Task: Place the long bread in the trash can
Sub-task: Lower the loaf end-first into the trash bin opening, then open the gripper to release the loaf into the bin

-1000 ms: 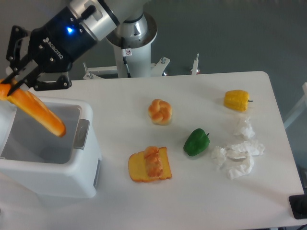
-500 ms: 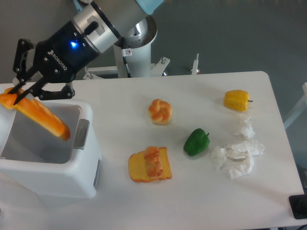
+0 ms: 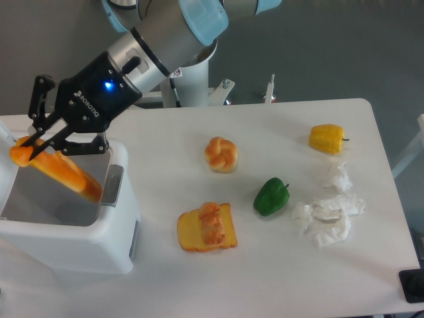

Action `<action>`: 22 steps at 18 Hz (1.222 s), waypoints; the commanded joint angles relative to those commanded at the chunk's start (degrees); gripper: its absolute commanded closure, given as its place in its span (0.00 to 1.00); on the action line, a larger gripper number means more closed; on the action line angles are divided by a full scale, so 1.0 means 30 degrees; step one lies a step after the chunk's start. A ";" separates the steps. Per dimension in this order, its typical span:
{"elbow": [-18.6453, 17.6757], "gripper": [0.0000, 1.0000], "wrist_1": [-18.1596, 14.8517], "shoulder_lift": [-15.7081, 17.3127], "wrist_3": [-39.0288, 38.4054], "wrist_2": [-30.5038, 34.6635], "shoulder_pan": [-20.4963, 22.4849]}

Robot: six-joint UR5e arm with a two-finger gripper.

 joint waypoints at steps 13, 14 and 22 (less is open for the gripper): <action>-0.0204 0.60 0.0000 -0.0352 0.1524 0.0000 -0.0117; -0.0234 0.58 0.0000 -0.0352 0.1524 0.0000 -0.0146; -0.0234 0.55 0.0000 -0.0352 0.1553 0.0000 -0.0146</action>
